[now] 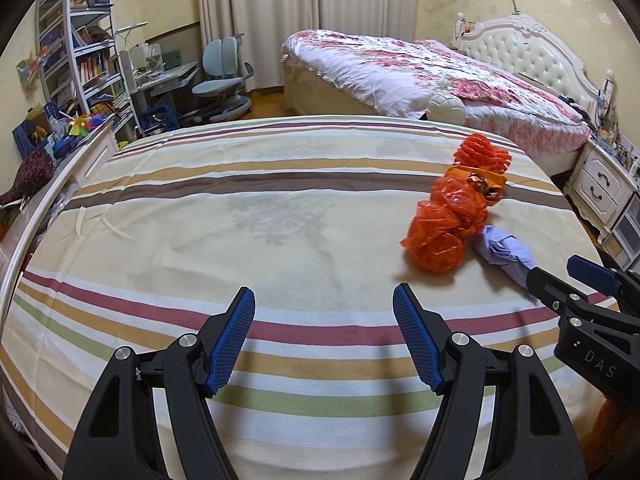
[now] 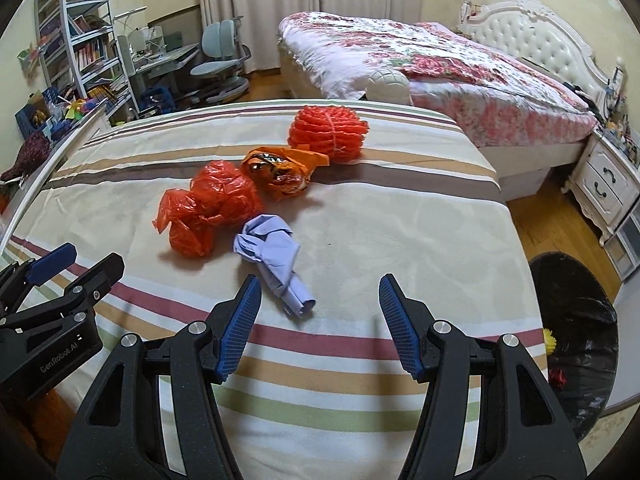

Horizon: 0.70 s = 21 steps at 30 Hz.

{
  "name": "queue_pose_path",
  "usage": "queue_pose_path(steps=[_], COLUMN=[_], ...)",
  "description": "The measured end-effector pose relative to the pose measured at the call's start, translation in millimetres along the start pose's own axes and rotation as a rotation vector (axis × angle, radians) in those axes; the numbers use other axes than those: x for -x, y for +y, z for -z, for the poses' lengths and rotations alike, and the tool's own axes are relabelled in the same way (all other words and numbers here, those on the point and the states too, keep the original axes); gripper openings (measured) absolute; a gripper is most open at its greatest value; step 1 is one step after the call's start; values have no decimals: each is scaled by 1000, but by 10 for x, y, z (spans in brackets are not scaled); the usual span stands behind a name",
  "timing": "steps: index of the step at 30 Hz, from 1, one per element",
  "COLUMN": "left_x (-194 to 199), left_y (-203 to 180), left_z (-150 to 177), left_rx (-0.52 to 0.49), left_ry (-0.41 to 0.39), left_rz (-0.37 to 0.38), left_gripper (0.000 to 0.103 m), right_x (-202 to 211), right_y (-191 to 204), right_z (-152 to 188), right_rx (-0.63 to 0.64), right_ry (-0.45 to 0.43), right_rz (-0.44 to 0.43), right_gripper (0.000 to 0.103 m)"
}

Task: Collect trash
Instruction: 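Grasp the light blue cloth with the right gripper, then grasp the red plastic bags with the left gripper while the right gripper holds the blue cloth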

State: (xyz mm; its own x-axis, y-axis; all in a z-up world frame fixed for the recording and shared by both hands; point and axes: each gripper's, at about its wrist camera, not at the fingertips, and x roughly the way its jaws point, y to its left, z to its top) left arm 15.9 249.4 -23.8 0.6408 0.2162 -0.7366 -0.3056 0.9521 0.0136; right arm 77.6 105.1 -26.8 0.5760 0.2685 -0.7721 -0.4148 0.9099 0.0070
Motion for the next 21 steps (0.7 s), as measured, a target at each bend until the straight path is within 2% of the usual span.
queue_pose_path(steps=[8, 11, 13, 16, 21], left_x=[-18, -26, -31, -36, -65], left_y=[14, -28, -63, -126, -295], left_z=[7, -4, -12, -32, -65], left_rx=[8, -1, -8, -17, -54], left_ry=[-1, -3, -6, -12, -23], left_rz=[19, 30, 38, 56, 82], left_gripper=[71, 71, 71, 72, 72], right_x=[-220, -251, -249, -242, -213], right_y=[170, 167, 137, 49, -200], right_z=[-70, -88, -104, -98, -64], right_rx=[26, 31, 29, 17, -25], right_ry=[30, 30, 30, 29, 23], right_rz=[-5, 5, 6, 13, 57], right_gripper=[60, 47, 33, 24, 21])
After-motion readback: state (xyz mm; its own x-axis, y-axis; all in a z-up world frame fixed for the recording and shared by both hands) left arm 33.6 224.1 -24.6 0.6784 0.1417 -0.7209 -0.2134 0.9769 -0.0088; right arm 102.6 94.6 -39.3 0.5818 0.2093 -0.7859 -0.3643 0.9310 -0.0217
